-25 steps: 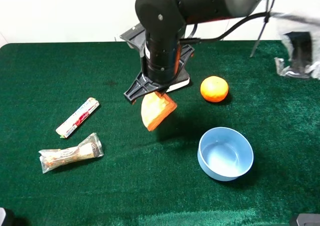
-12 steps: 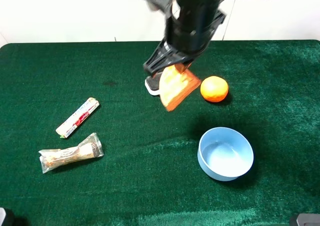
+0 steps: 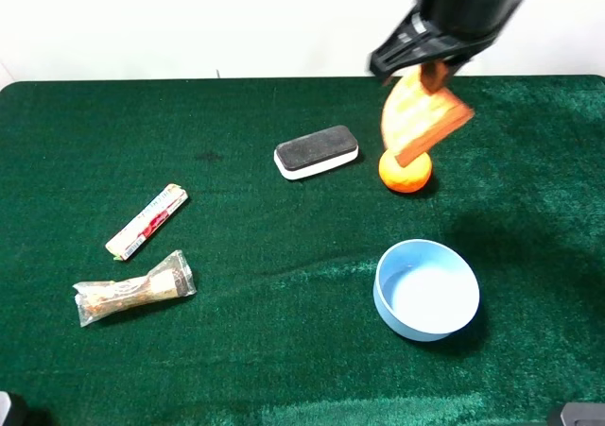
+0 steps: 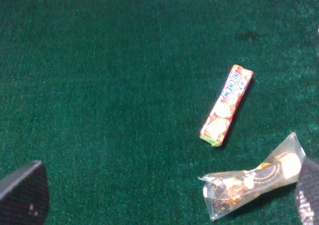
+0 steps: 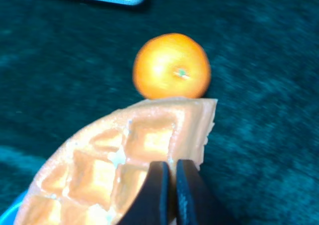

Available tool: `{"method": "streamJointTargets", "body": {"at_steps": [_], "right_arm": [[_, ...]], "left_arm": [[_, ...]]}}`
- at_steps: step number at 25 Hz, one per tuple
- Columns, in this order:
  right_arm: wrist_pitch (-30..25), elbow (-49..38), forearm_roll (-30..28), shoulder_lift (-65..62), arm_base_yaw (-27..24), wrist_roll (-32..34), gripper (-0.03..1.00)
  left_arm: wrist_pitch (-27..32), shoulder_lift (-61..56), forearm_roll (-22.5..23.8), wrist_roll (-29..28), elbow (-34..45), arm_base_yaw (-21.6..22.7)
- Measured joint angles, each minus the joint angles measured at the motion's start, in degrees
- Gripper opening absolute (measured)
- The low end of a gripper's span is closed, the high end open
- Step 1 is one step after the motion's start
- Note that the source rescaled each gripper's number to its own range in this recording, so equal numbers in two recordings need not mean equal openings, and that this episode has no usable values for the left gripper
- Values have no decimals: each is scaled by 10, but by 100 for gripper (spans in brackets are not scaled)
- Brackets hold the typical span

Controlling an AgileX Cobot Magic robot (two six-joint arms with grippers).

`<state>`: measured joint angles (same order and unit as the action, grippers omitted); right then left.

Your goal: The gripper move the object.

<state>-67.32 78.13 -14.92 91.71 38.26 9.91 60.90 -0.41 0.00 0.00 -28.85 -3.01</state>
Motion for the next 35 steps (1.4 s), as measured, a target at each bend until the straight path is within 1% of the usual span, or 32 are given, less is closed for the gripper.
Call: {"method": "streamJointTargets", "body": {"at_steps": [5,10,15,18,22,28,35], "right_arm": [[0,-39,0,-41,-60,-9,0],[1,-81,1,-76,-131,-14,0],[9,-103,12,-83,-201,-37,0],[33,-123,25,-83,-240,-47,0],[69,-151,38,-83,-279,-56,0],[147,-208,59,-83,-326,-56,0],[230,-282,63,-83,-379,-56,0]], "left_arm": [[0,0,0,0,0,0],[0,0,0,0,0,0],[0,0,0,0,0,0],[0,0,0,0,0,0],[0,0,0,0,0,0],[0,0,0,0,0,0],[0,0,0,0,0,0]]}}
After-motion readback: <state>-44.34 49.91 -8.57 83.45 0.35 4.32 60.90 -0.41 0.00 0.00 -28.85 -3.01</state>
